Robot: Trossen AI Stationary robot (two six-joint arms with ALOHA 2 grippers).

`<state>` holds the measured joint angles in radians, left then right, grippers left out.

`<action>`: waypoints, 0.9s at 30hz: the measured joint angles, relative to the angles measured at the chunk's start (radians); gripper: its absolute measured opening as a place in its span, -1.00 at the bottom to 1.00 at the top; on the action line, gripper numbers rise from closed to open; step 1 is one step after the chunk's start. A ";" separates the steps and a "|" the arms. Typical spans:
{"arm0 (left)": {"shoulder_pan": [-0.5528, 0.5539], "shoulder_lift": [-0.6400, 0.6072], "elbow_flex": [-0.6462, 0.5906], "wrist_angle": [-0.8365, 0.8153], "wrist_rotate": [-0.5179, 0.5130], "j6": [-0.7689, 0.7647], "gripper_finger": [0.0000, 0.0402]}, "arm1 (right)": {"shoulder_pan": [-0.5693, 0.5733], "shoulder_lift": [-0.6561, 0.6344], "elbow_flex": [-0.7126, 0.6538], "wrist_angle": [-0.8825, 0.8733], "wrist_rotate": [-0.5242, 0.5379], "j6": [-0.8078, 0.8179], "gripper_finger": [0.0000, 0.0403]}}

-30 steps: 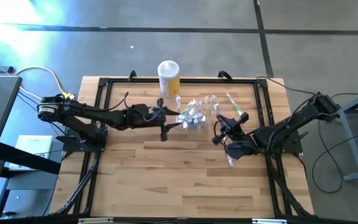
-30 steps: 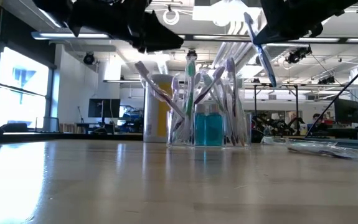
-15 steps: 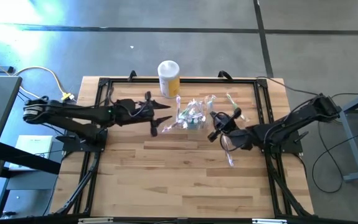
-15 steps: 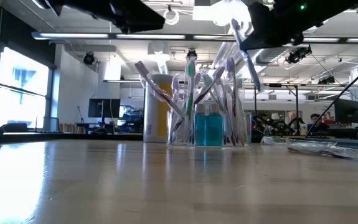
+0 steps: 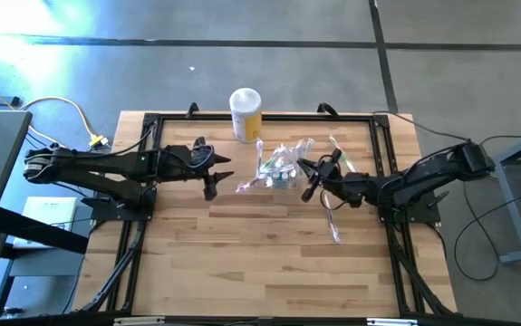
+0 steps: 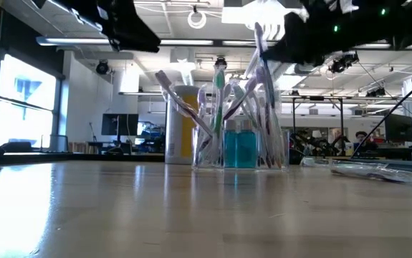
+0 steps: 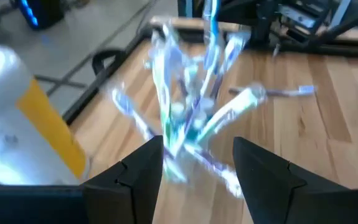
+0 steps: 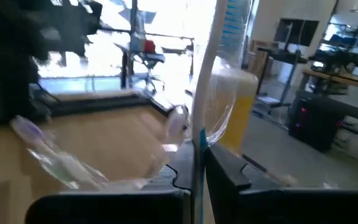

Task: Pick & Place toothbrushing station
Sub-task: Put the blue toothbrush into the transparent organizer

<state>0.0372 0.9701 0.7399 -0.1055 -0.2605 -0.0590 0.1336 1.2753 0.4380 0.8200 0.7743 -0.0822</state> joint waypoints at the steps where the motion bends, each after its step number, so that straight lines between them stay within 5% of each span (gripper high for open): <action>1: 0.000 0.000 -0.001 -0.015 0.000 -0.013 -0.07 | -0.009 0.012 -0.007 -0.003 0.004 0.001 -0.94; 12: -0.057 -0.001 -0.019 -0.062 -0.058 -0.157 -0.07 | -0.064 0.186 -0.141 0.344 -0.049 0.009 -0.94; 21: -0.240 -0.001 -0.135 -0.062 -0.285 -0.336 -0.07 | -0.057 0.292 -0.192 0.450 -0.121 0.107 -0.94; 27: -0.383 -0.001 -0.219 0.018 -0.432 -0.449 -0.07 | -0.048 0.378 -0.191 0.473 -0.049 0.177 -0.94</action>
<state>-0.3458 0.9695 0.5213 -0.0873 -0.6921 -0.5084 0.0853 1.6528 0.2471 1.2926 0.7252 0.0945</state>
